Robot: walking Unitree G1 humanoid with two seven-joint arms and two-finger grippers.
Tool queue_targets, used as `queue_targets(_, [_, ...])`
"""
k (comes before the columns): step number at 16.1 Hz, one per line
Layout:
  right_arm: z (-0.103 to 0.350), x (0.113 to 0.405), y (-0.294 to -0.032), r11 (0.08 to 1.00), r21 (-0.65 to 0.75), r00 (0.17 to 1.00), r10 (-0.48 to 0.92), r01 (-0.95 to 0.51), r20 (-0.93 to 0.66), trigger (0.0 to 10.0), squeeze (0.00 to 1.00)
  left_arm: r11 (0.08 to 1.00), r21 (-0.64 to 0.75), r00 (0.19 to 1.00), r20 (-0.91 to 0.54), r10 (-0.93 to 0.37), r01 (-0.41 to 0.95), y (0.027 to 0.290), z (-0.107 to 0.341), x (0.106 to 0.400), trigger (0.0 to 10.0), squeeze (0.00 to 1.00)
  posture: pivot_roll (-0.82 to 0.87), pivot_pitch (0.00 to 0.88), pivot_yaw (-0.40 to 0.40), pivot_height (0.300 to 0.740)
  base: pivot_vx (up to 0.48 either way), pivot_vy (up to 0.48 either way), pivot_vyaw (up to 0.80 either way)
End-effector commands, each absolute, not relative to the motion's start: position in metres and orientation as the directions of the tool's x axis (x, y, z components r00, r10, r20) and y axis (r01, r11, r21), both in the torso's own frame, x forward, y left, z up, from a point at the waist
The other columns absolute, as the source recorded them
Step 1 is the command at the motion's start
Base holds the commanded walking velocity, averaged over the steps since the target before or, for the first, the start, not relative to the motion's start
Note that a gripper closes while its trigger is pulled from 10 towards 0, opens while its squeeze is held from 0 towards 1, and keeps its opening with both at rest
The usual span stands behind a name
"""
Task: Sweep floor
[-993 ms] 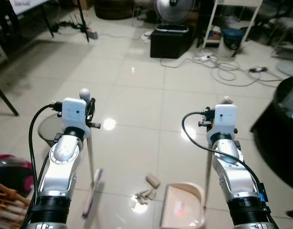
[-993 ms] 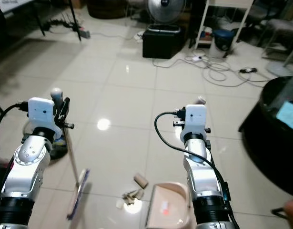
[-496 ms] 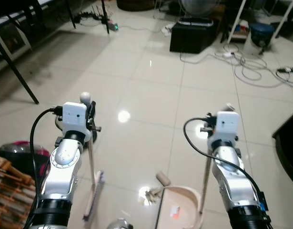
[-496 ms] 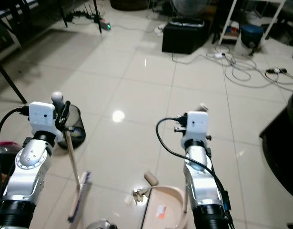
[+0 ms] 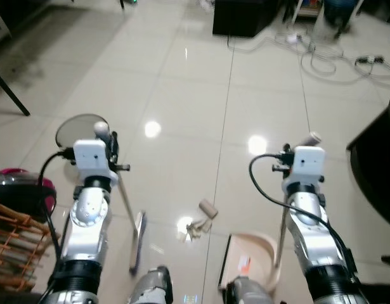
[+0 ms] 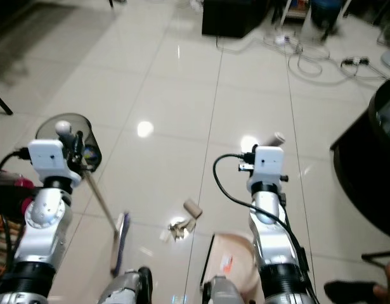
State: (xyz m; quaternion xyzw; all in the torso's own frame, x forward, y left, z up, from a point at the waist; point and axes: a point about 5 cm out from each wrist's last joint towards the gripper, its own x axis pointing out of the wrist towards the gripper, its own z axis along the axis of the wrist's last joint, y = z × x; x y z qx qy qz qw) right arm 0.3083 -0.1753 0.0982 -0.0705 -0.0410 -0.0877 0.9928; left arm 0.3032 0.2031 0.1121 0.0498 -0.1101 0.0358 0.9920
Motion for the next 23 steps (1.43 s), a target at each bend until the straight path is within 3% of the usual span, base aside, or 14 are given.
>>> queue_targets(1, [0.107, 0.312, -0.179, 0.968, -0.154, 0.971, -0.174, 0.199, 0.161, 10.0, 0.0, 0.994, 0.098, 0.968, 0.252, 0.025, -0.051, 0.198, 0.114, 0.303, 10.0, 0.0, -0.02, 0.326, -0.003, 0.74, 0.0, 0.0, 0.0])
queue_targets(5, [0.111, 0.32, -0.166, 0.964, -0.211, 0.965, -0.114, 0.165, 0.236, 10.0, 0.0, 0.996, 0.087, 0.955, 0.293, -0.038, 0.013, 0.186, 0.114, 0.303, 10.0, 0.0, -0.01, 0.341, -0.022, 0.74, 0.0, 0.0, 0.0])
queue_targets(8, [0.108, 0.324, -0.133, 0.969, -0.234, 0.958, -0.005, 0.075, 0.286, 10.0, 0.0, 0.991, 0.071, 0.945, 0.299, -0.133, 0.117, 0.171, 0.11, 0.301, 10.0, 0.0, 0.0, 0.346, -0.02, 0.74, 0.0, 0.0, 0.0])
queue_targets(12, [0.089, 0.32, -0.099, 0.969, -0.243, 0.97, 0.097, -0.04, 0.224, 10.0, 0.0, 0.989, -0.006, 0.95, 0.28, -0.138, 0.145, 0.159, 0.102, 0.303, 10.0, 0.0, 0.0, 0.345, -0.018, 0.74, 0.0, 0.0, 0.0])
queue_targets(16, [0.089, 0.322, -0.098, 0.985, -0.174, 0.973, 0.057, -0.017, 0.225, 10.0, 0.0, 0.963, -0.251, 0.956, 0.293, -0.023, 0.1, 0.146, 0.112, 0.318, 10.0, 0.0, -0.02, 0.338, -0.019, 0.74, 0.0, 0.0, 0.0])
queue_targets(20, [0.094, 0.328, -0.099, 0.994, -0.109, 0.972, 0.054, -0.03, 0.227, 10.0, 0.0, 0.905, -0.351, 0.926, 0.362, -0.105, 0.24, 0.123, 0.131, 0.327, 10.0, 0.0, -0.04, 0.306, -0.015, 0.74, 0.0, 0.0, 0.0])
queue_targets(23, [0.094, 0.325, -0.101, 0.993, -0.099, 0.966, 0.084, -0.061, 0.244, 10.0, 0.0, 0.868, -0.274, 0.87, 0.401, -0.289, 0.414, 0.112, 0.136, 0.323, 10.0, 0.0, -0.04, 0.254, -0.013, 0.74, 0.0, 0.0, 0.0])
